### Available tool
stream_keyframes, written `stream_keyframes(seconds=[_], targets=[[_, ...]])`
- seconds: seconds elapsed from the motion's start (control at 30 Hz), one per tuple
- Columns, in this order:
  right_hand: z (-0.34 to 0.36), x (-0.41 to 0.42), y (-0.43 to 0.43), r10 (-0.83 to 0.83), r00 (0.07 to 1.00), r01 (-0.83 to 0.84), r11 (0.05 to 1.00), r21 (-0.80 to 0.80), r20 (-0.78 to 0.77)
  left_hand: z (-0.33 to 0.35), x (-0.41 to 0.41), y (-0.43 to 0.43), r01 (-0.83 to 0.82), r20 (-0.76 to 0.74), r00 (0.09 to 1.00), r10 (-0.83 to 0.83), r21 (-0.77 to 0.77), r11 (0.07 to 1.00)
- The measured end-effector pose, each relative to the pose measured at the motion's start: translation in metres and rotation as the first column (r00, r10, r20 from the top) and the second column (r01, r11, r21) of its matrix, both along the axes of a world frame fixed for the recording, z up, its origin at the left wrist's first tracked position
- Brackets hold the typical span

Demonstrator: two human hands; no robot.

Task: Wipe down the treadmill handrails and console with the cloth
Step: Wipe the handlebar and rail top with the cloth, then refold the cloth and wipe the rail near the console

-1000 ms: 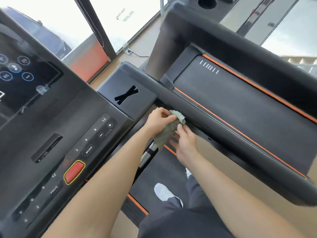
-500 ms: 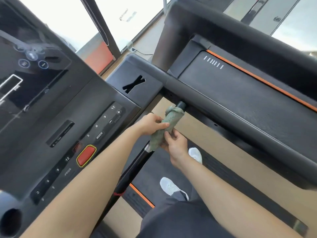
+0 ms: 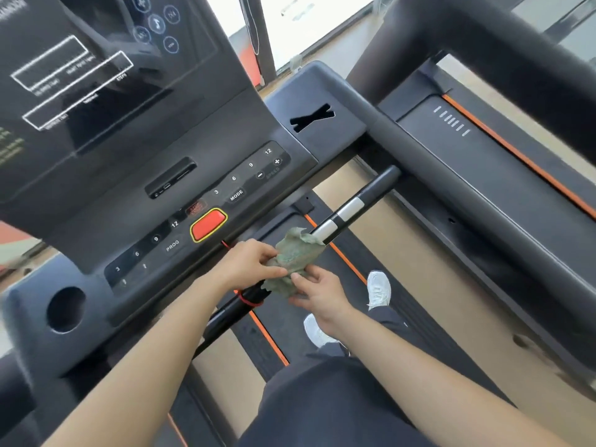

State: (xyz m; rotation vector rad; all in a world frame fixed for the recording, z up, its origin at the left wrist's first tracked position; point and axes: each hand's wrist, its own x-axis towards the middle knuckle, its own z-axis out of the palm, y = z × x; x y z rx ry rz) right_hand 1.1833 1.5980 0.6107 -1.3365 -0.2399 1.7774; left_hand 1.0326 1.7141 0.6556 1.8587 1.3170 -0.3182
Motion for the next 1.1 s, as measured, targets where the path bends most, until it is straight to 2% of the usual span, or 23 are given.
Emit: stream_keyframes(seconds=[0.07, 0.1, 0.13, 0.2, 0.23, 0.3, 0.37, 0.4, 0.47, 0.53, 0.6, 0.67, 0.73, 0.83, 0.93, 1.03, 1.1], targets=[[0.005, 0.0, -0.003, 0.089, 0.995, -0.086, 0.995, -0.058, 0.051, 0.003, -0.01, -0.006, 0.011, -0.063, 0.998, -0.009, 0.028, 1.0], [0.006, 0.001, -0.006, 0.129, 0.98, -0.117, 0.99, -0.085, 0.151, 0.004, -0.015, -0.008, 0.03, -0.096, 0.995, -0.026, 0.035, 0.999], [0.007, 0.004, -0.008, 0.141, 0.935, -0.116, 0.989, -0.095, 0.325, 0.004, -0.021, -0.01, 0.036, -0.113, 0.993, -0.032, 0.039, 0.999], [0.01, 0.014, -0.009, 0.04, 0.714, -0.059, 0.998, 0.003, 0.699, 0.005, -0.028, -0.011, -0.031, -0.087, 0.996, 0.035, 0.051, 0.998], [0.01, 0.02, -0.006, -0.042, 0.601, -0.068, 0.992, 0.103, 0.798, 0.004, -0.029, -0.012, -0.108, -0.045, 0.993, 0.11, 0.054, 0.993], [0.009, 0.028, 0.009, -0.13, 0.413, -0.23, 0.943, 0.242, 0.901, 0.0, -0.024, -0.01, -0.26, 0.045, 0.965, 0.257, 0.067, 0.963], [0.006, 0.034, 0.032, -0.099, 0.168, -0.453, 0.876, 0.165, 0.981, -0.005, -0.015, -0.008, -0.323, 0.097, 0.944, 0.315, 0.085, 0.942], [0.004, 0.035, 0.043, -0.091, 0.054, -0.513, 0.852, 0.106, 0.994, -0.007, -0.011, -0.007, -0.325, 0.114, 0.943, 0.314, 0.091, 0.941], [0.003, 0.039, 0.06, -0.084, -0.057, -0.569, 0.822, 0.037, 0.995, -0.009, -0.004, -0.007, -0.318, 0.157, 0.941, 0.299, 0.111, 0.942], [0.003, 0.045, 0.073, -0.053, -0.038, -0.601, 0.799, 0.02, 0.998, -0.005, 0.003, -0.004, -0.332, 0.227, 0.928, 0.296, 0.143, 0.932], [0.008, 0.057, 0.081, -0.009, 0.108, -0.588, 0.806, 0.071, 0.994, 0.003, 0.012, 0.004, -0.376, 0.326, 0.894, 0.306, 0.177, 0.909], [0.015, 0.079, 0.086, -0.025, 0.264, -0.468, 0.871, 0.151, 0.964, 0.013, 0.023, 0.015, -0.417, 0.413, 0.86, 0.299, 0.23, 0.88], [0.029, 0.107, 0.093, -0.109, 0.325, -0.327, 0.919, 0.22, 0.939, 0.024, 0.039, 0.031, -0.46, 0.499, 0.816, 0.292, 0.255, 0.85], [0.053, 0.147, 0.119, -0.204, 0.313, -0.265, 0.919, 0.292, 0.928, 0.037, 0.072, 0.061, -0.491, 0.602, 0.762, 0.24, 0.296, 0.819], [0.069, 0.178, 0.165, -0.272, 0.229, -0.325, 0.884, 0.336, 0.935, 0.043, 0.108, 0.1, -0.501, 0.621, 0.763, 0.178, 0.396, 0.77], [0.075, 0.201, 0.217, -0.325, 0.161, -0.378, 0.852, 0.363, 0.932, 0.04, 0.131, 0.141, -0.523, 0.56, 0.803, 0.201, 0.501, 0.69], [0.075, 0.209, 0.25, -0.316, 0.112, -0.397, 0.855, 0.334, 0.942, 0.034, 0.143, 0.164, -0.504, 0.44, 0.857, 0.268, 0.609, 0.613]])
